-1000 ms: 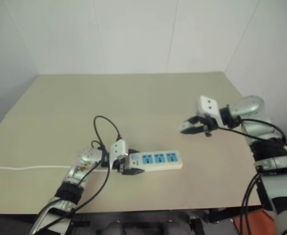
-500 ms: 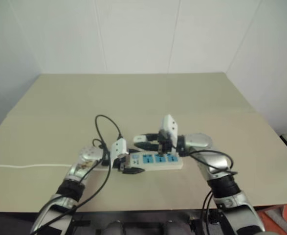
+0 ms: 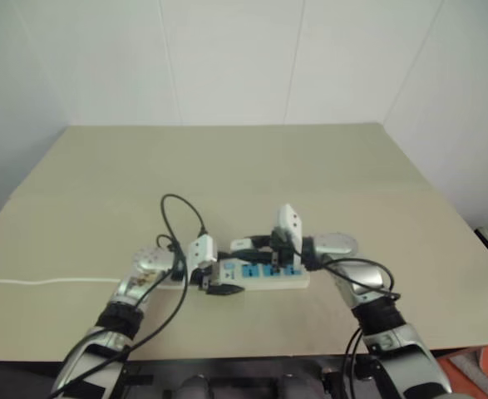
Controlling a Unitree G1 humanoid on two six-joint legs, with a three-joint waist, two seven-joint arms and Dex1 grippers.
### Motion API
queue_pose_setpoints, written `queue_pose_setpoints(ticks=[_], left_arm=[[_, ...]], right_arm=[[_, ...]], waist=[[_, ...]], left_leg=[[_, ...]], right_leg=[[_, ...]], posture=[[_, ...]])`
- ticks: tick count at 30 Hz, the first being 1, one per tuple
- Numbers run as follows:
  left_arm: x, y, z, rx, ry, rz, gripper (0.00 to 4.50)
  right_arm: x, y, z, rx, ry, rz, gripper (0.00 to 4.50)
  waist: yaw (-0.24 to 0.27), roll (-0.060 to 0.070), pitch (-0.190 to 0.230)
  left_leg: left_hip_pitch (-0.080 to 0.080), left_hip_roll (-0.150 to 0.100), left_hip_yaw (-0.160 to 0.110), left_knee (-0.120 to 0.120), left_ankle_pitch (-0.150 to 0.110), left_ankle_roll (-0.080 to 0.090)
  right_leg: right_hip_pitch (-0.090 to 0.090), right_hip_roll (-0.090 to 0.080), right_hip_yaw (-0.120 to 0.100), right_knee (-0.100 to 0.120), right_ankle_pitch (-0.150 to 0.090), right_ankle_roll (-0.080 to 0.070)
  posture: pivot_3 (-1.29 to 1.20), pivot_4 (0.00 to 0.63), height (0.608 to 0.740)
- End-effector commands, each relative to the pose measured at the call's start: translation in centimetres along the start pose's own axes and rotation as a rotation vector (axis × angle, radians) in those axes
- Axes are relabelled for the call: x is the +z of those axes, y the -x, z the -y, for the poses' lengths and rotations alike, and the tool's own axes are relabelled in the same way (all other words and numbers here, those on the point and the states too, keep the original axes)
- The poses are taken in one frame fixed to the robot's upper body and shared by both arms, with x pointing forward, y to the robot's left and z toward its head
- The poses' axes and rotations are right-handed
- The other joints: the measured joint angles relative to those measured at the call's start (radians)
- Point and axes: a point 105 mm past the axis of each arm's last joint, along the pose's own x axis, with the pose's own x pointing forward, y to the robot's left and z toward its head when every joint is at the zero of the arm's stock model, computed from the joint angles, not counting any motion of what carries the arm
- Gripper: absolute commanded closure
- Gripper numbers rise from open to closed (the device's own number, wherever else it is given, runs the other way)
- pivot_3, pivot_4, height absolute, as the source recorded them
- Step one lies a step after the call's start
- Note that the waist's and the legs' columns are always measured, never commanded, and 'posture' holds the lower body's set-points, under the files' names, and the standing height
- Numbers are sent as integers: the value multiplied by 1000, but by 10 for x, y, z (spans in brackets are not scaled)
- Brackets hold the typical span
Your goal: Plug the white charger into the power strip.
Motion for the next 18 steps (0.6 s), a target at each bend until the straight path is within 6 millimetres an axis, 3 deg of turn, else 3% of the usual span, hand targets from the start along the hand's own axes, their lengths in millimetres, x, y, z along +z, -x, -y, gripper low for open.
queue_pose_setpoints(ticks=[1, 10, 18], left_arm=[[-6, 6, 1, -11, 6, -29, 1185], [-7, 9, 2, -16, 8, -29, 1185], [-8, 10, 3, -14, 11, -32, 1185]], right_arm=[[5, -5, 0, -1, 22, 36, 3347], [-3, -10, 3, -22, 0, 38, 3347], [-6, -1, 10, -37, -7, 25, 3347]], waist=[[-2, 0, 0], [-11, 0, 0], [-18, 0, 0]], left_leg=[[0, 0, 0, 0, 0, 0], [1, 0, 0, 0, 0, 0], [1, 0, 0, 0, 0, 0]], right_leg=[[0, 0, 0, 0, 0, 0], [0, 0, 0, 0, 0, 0], [0, 0, 0, 0, 0, 0]], posture=[[0, 150, 740], [0, 150, 740], [0, 150, 740]])
